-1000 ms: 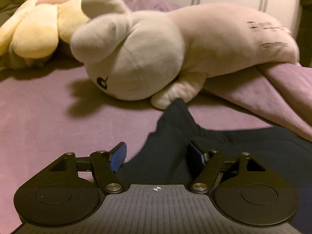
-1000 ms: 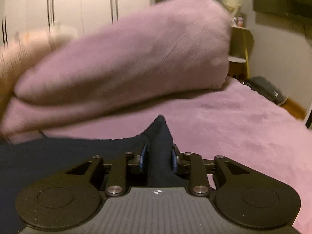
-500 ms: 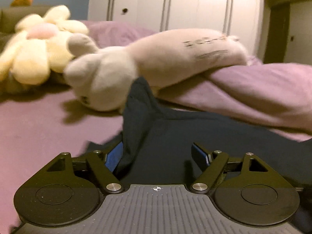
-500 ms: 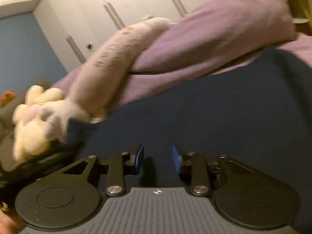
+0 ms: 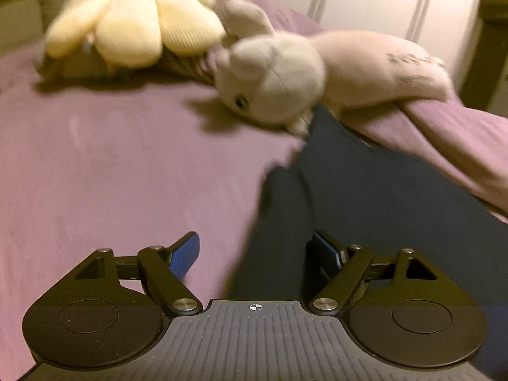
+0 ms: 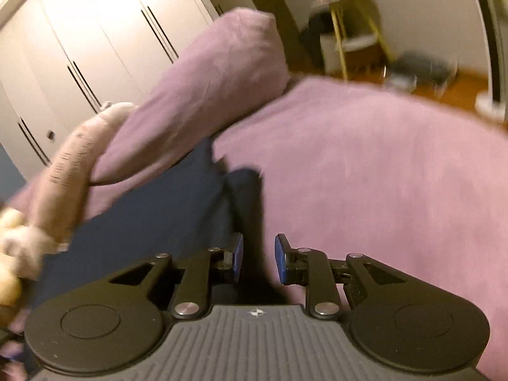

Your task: Fold large clothes

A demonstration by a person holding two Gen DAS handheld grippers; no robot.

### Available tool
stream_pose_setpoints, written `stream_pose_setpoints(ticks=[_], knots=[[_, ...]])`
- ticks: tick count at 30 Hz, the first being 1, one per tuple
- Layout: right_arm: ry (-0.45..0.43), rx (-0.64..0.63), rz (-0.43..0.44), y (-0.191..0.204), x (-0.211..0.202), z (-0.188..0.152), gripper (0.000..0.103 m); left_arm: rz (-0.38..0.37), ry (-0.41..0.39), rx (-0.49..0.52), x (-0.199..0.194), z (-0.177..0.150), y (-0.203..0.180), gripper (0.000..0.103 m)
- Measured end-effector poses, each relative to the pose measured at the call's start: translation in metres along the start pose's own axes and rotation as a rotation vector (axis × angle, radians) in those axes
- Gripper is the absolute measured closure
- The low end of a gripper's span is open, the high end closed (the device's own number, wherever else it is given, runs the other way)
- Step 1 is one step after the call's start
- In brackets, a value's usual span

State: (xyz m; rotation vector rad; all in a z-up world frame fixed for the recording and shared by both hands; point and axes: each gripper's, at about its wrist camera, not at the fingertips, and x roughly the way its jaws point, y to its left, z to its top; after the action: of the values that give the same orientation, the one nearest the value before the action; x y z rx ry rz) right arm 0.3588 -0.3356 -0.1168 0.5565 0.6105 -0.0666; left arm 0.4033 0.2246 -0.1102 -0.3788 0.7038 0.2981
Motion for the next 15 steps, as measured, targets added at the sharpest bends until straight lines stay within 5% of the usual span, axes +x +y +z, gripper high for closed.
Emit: stream_pose_setpoints(ticks=[4, 6, 10, 15], knots=[[0.037, 0.113, 0.049, -0.001, -0.023, -0.013, 0.076, -0.165, 0.106, -0.034, -0.025, -0.022, 0.010, 0.021], [0.037, 0.181, 0.093, -0.007, -0.028, -0.014, 0.056, -0.159, 0.106, 0.004, -0.034, -0.027, 0.008, 0.023], [0.052, 0.245, 0.141, -0.014, -0.038, -0.016, 0.053, -0.199, 0.119, -0.039, -0.045, -0.026, 0.018, 0.027], [0.200, 0.351, 0.158, -0.018, 0.005, -0.022, 0.053, -0.221, 0.142, -0.150, -0.035, -0.025, 0.034, 0.027]])
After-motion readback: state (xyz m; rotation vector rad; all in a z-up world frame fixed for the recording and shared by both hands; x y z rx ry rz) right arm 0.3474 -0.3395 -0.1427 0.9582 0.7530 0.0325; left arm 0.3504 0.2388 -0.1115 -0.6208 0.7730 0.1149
